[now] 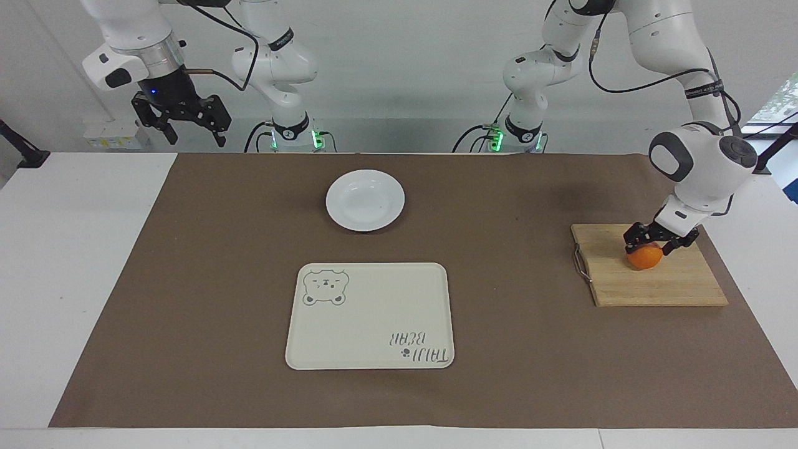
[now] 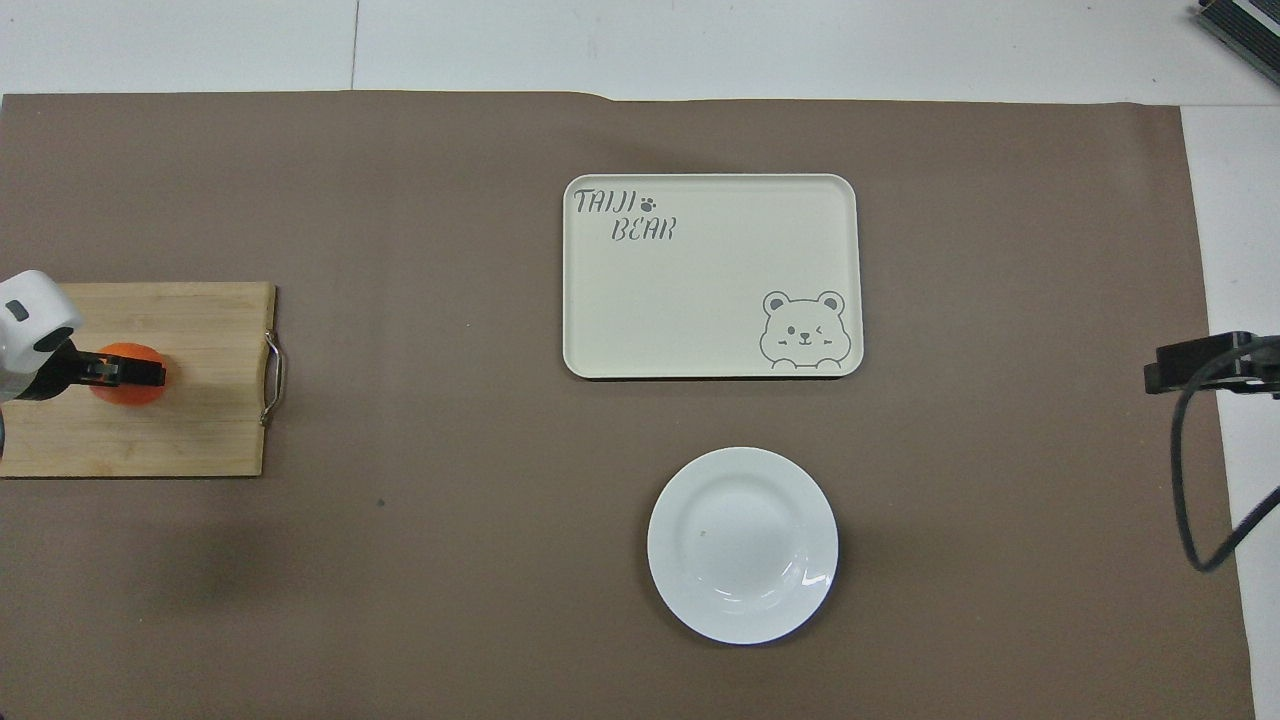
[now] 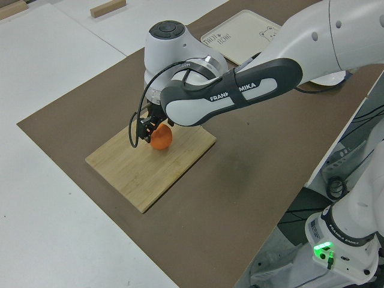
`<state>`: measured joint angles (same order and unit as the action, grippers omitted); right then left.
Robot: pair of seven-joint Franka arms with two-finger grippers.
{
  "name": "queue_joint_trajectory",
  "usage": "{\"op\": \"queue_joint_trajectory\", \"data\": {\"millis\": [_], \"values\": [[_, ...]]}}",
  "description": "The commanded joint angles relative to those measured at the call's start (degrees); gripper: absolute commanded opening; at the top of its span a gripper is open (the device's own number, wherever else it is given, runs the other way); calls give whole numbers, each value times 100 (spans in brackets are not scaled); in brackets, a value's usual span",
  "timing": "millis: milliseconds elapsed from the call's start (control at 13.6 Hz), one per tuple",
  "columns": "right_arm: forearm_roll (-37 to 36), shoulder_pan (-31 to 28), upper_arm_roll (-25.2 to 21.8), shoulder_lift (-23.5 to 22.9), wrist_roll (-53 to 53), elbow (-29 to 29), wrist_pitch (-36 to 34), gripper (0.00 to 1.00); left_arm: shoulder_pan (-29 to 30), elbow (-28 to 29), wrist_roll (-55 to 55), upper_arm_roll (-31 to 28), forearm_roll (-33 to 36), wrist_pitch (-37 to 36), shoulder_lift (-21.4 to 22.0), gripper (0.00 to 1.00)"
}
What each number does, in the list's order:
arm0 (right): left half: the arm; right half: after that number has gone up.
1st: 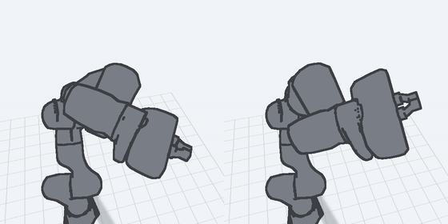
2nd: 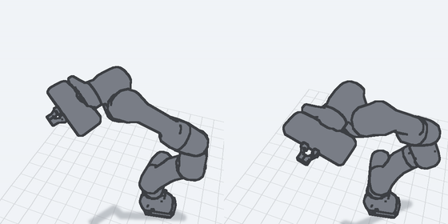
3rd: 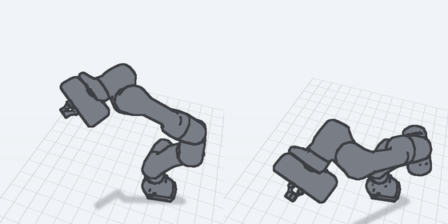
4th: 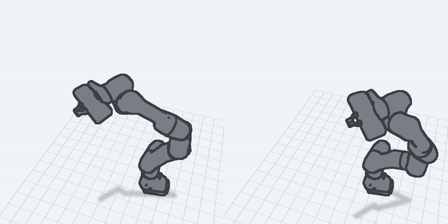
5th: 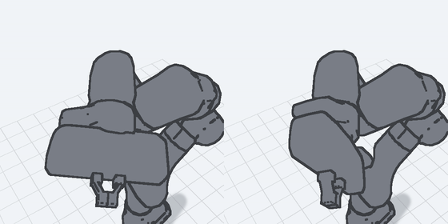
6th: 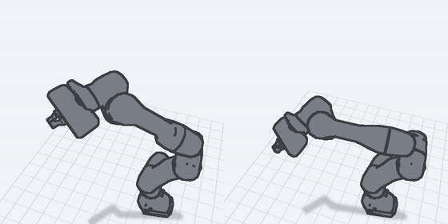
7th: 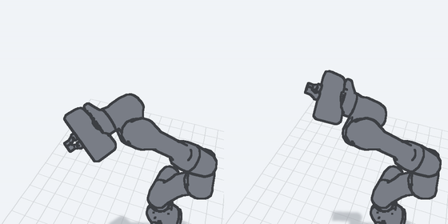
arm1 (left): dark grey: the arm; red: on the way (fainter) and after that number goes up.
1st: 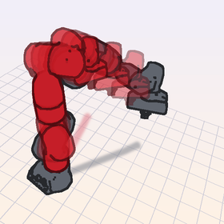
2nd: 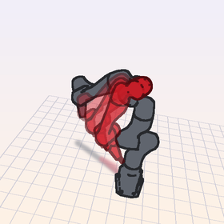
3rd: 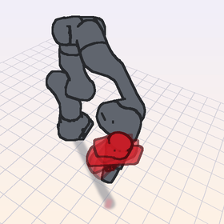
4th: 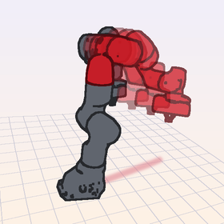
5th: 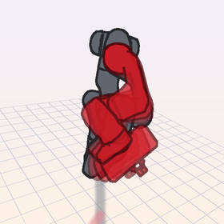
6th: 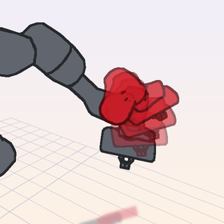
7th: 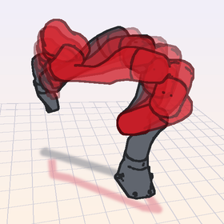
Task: Place orange and plate with both arms
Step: 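Lower the left gripper onto the orange and close it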
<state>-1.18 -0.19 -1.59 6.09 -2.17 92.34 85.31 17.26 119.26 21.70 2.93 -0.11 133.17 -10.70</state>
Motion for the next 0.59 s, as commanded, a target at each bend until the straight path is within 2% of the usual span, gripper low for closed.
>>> {"op": "queue_joint_trajectory", "data": {"millis": [0,74,148,295,369,517], "values": [[-5,-42,1,147,6,153,-23,100,75,159,159,50,-112,331,-37,98],[-5,-42,1,147,6,153,-23,100,84,151,168,50,-121,332,-29,85],[-5,-42,1,147,6,153,-23,100,84,142,212,50,-121,332,-38,66],[-5,-42,1,147,6,153,-23,100,93,115,326,50,-121,306,15,17],[-5,-42,1,147,6,153,-23,100,84,107,326,50,-121,210,163,0],[-5,-51,-8,147,6,153,-23,100,-134,133,265,58,-121,-254,549,0]]}}
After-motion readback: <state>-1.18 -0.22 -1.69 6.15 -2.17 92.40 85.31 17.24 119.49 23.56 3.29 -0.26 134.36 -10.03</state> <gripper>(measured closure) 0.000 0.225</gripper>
